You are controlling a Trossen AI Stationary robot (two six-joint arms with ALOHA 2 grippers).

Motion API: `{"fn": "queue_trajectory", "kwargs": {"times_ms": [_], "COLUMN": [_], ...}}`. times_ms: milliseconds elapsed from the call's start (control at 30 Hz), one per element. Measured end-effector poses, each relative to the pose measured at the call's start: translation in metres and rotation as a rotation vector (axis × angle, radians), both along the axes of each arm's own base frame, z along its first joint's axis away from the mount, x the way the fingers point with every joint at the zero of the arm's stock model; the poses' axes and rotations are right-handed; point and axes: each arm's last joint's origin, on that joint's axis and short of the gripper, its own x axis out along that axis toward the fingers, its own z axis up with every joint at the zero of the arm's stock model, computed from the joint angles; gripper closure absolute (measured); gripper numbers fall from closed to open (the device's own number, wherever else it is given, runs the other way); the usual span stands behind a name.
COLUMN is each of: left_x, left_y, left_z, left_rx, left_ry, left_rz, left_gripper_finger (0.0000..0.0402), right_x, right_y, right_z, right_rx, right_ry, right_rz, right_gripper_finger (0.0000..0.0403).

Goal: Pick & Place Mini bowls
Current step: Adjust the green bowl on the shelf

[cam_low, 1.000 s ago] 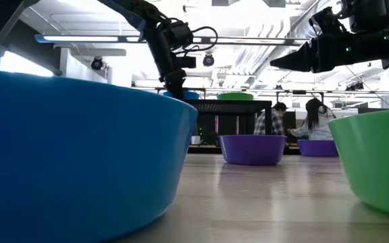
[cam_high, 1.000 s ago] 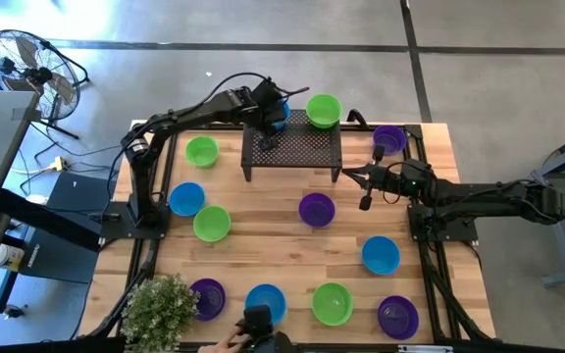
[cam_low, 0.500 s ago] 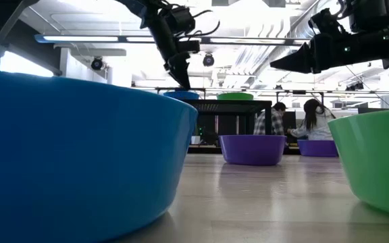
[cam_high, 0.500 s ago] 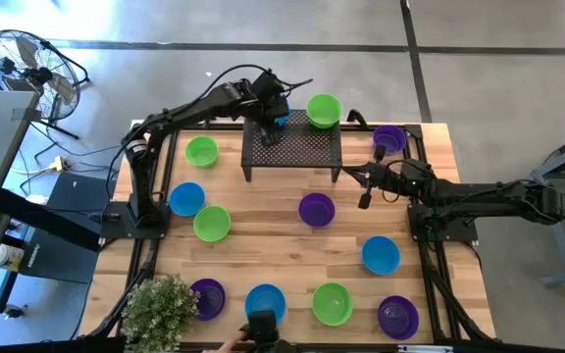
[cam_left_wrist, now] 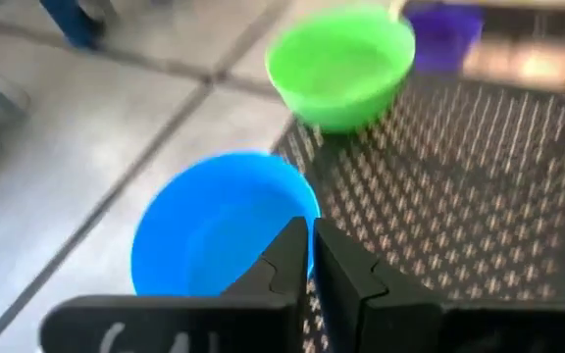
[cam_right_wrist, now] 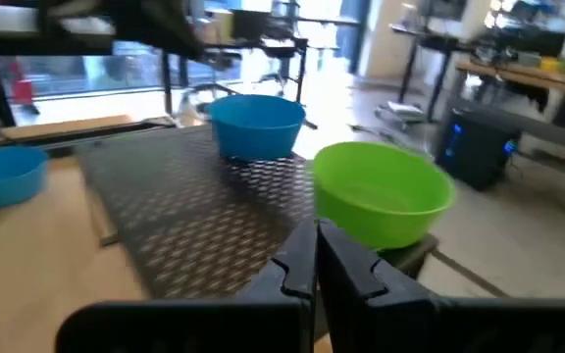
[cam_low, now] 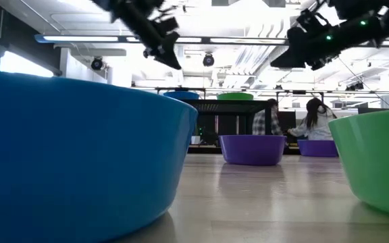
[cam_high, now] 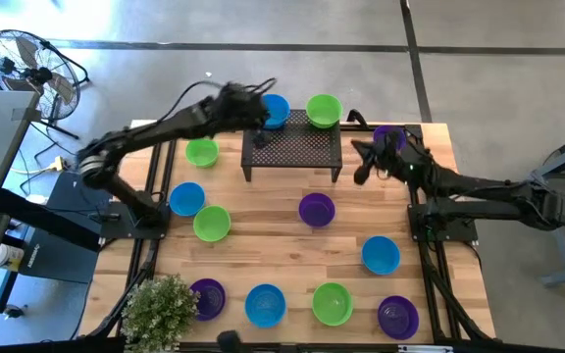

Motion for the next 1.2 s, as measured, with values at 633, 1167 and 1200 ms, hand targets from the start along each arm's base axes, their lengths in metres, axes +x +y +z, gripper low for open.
{"fn": "queue_trajectory", "kwargs": {"times_ms": [633,1167,1200], "left_x": [-0.082,-0.083,-0.083], "left_y": [-0.053,-0.055,-0.055], "left_z": [-0.084,-0.091,-0.091], "left_rx": [0.005,-0.005,-0.001], "left_ry": [-0.446,-0.445,-0.443], "left_rz": [-0.053,-0.079,-0.08], "left_gripper_finger": [0.0401,0.0401,0.0401], "right_x": [0.009,0.03,0.03], "right_y": [-0.125,-0.158,-0.157], "right_z": [0.002,-0.02,-0.019], "right_rx": [0.181,0.278,0.279], "right_ry": [0.137,0.111,0.109], "right_rz": [-0.22,-0.166,-0.158], "right_gripper_finger": [0.0403,0.0403,0.0403]}}
